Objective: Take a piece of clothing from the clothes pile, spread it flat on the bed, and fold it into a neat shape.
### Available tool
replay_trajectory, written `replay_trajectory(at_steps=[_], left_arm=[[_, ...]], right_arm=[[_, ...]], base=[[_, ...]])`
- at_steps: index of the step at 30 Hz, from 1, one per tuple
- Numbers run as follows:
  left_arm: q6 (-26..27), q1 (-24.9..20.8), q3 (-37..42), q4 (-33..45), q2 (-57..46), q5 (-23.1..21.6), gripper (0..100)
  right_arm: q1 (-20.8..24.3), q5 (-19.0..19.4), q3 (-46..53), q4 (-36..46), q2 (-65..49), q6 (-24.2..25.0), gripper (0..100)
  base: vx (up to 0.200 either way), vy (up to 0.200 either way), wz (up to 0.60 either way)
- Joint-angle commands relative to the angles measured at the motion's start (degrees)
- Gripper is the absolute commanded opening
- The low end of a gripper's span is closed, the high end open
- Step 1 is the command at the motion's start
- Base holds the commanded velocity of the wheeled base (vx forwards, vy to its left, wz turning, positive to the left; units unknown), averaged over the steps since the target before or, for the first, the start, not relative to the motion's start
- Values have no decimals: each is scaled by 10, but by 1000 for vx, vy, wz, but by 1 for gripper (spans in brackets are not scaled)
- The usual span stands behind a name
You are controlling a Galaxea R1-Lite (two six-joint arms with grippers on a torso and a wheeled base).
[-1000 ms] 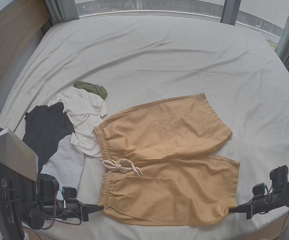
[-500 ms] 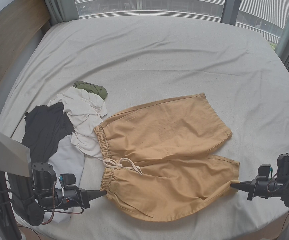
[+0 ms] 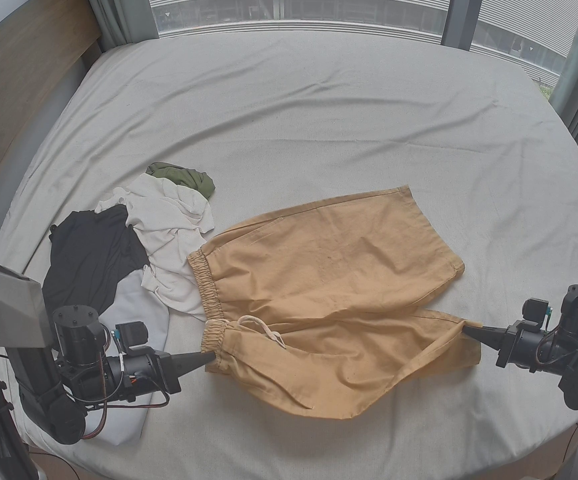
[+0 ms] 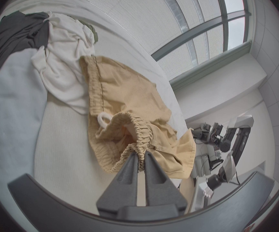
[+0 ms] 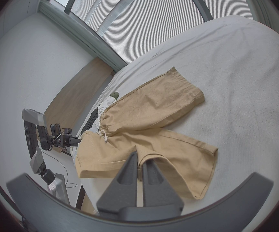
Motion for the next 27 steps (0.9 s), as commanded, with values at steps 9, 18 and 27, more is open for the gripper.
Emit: replay_trajectory(at_steps=[9, 18, 27], left_arm=[[-60, -4, -40, -2, -46, 20, 0], [-123, -13, -52, -2, -73, 21, 0], [-127, -18, -69, -1, -55, 59, 0]], right_arm=[[-2, -1, -49, -2, -3, 30, 0], [-1, -1, -78, -1, -12, 40, 0], [-1, -1, -129, -1, -11, 56, 0]], base=[[0, 0, 0], [0, 0, 0], [0, 0, 0]])
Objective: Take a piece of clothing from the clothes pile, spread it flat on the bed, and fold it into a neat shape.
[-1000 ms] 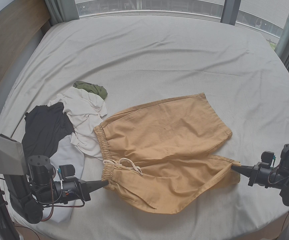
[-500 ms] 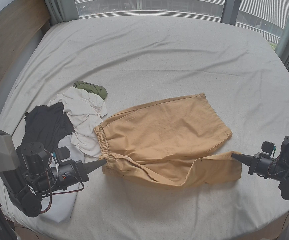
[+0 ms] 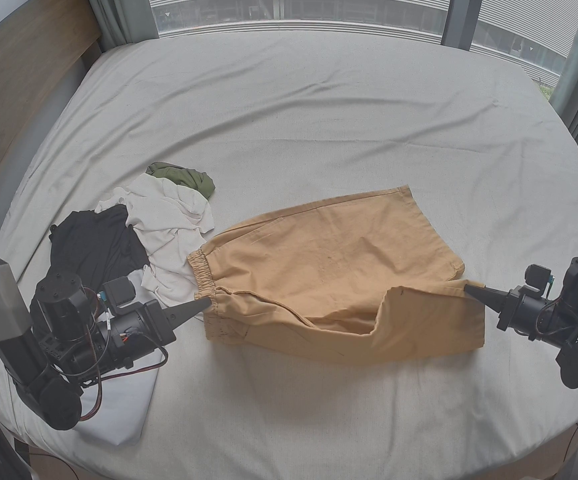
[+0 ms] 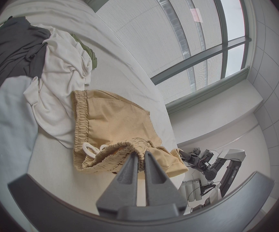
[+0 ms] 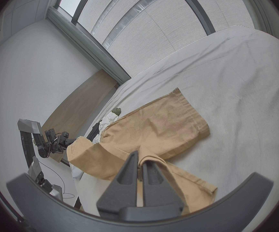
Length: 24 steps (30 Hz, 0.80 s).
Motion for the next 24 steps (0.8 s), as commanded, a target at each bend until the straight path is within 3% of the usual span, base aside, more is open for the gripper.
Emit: replay_trajectory(at_steps=[1, 10, 17, 24], left_arm=[[1, -5, -6, -1, 9, 7, 0], [0, -5, -7, -1, 11, 23, 0], [-1, 0, -12, -1, 9, 24, 0], [-2, 3, -29, 0, 12, 59, 0]], right_arm=[[-2, -1, -34, 0, -1, 15, 0], [-1, -2, -111, 4, 5, 42, 0], [1, -2, -197, 67, 7, 52, 0], [6, -2, -256, 111, 12, 52, 0]], base=[[0, 0, 0], [0, 0, 0], [0, 0, 0], [0, 0, 0]])
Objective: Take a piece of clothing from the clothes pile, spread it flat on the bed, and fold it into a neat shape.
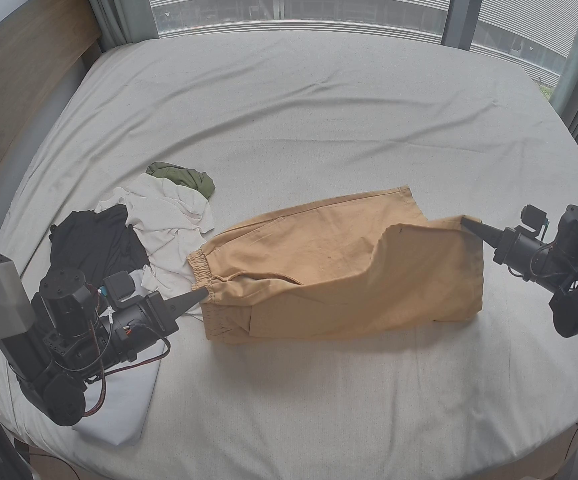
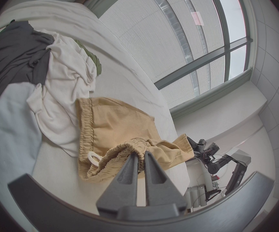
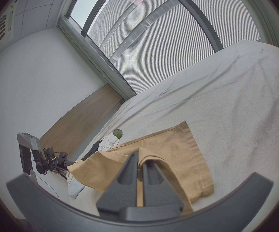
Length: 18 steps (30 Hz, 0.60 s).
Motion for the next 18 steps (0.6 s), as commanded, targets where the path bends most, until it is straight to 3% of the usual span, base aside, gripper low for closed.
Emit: replay_trajectory(at_steps=[1, 12, 18], left_arm=[[-1, 1, -9, 0, 2, 9, 0], [-5, 1, -20, 0, 14, 19, 0], [-33, 3, -33, 0, 15, 22, 0]], right_arm=[[3, 0, -29, 10, 4, 0, 0], [16, 0, -126, 85, 31, -1, 0], [27, -1, -169, 114, 46, -2, 0]], base=[[0, 0, 0], [0, 0, 0], [0, 0, 0]])
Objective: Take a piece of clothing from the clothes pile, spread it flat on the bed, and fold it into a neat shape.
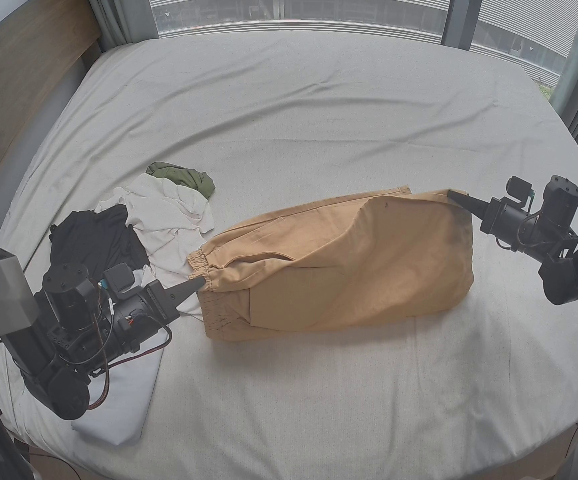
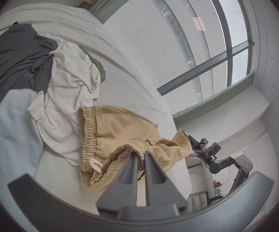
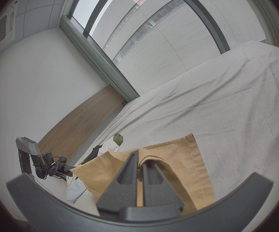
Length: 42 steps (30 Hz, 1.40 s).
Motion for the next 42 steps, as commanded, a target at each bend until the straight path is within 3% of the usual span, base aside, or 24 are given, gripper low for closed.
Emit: replay_trajectory(at_steps=[1, 13, 42], left_arm=[[-8, 1, -7, 0, 3, 3, 0], [-8, 22, -27, 1, 24, 23, 0], [-8, 35, -73, 1, 62, 68, 0]], right_arm=[[9, 0, -29, 10, 16, -1, 0], [24, -5, -130, 97, 39, -4, 0], [38, -14, -261, 160, 115, -4, 0]], base=[[0, 0, 0], [0, 0, 0], [0, 0, 0]])
